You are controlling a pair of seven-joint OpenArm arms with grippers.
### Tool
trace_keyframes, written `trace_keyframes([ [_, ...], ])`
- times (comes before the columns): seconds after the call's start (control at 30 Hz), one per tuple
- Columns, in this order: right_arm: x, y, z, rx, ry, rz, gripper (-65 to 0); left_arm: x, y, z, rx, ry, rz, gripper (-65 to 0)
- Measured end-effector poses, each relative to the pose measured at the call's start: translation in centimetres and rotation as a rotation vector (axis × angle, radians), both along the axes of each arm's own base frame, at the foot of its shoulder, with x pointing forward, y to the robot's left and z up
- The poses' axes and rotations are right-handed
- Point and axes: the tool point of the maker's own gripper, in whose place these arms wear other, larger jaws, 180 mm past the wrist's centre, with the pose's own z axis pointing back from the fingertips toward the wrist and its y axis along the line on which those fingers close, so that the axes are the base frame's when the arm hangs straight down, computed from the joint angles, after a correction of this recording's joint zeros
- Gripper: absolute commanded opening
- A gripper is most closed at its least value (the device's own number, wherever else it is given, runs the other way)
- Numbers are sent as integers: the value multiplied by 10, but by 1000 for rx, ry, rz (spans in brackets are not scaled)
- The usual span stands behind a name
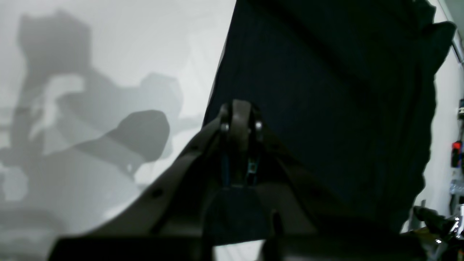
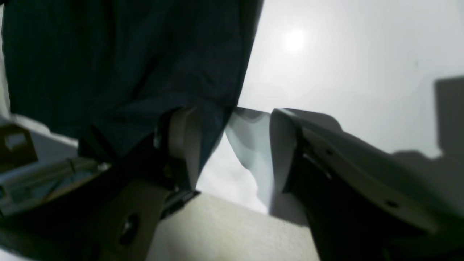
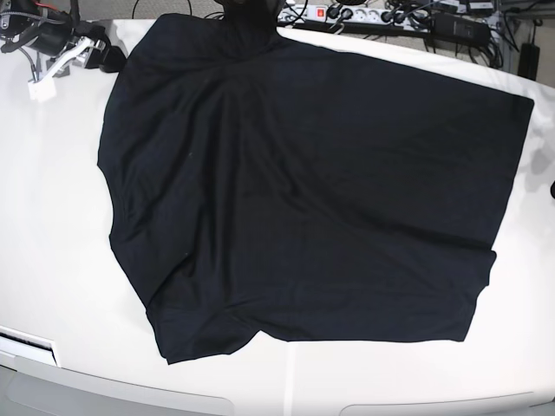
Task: Layout the t-shirt on the table in an organized manner, then fold the t-shirt properly
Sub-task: 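Grasp the shoulder edge with the right gripper, then grasp the opposite shoulder edge with the left gripper and pull apart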
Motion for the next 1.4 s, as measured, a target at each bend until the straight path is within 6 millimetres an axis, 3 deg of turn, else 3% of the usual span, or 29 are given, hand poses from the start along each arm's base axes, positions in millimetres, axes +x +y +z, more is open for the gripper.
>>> trace_keyframes([
  [0.2, 2, 16, 0, 43, -25, -7, -296, 0, 0, 0, -1, -1, 0, -650],
  [0.47, 5, 65, -3, 135, -36, 110, -306, 0, 0, 0, -1, -1, 0, -650],
  [0.57, 4, 80, -3, 159, -36, 153, -389, -1, -1, -1, -1, 9, -5, -650],
  [0.7, 1, 75, -7, 137, -11, 167, -650, -6, -3, -4, -4, 41, -22, -650],
  [0.87, 5, 64, -5, 111, -10, 184, -650, -17, -5, -12, -8, 88, -39, -650],
  [0.97, 5, 60, -4, 107, -11, 186, -650, -37, -4, -26, -12, 148, -26, -650],
  [1.0, 5, 59, -4, 104, -10, 187, -650, -46, -5, -32, -13, 178, -30, -623],
  [1.1, 11, 55, -2, 92, -21, 193, -650, -73, -6, -49, -15, 250, -40, -374],
  [1.17, 13, 55, -2, 92, -26, 192, -650, -83, -6, -54, -17, 271, -36, -279],
  [1.4, 19, 55, 0, 91, -39, 193, -650, -118, -7, -69, -32, 348, -30, -273],
])
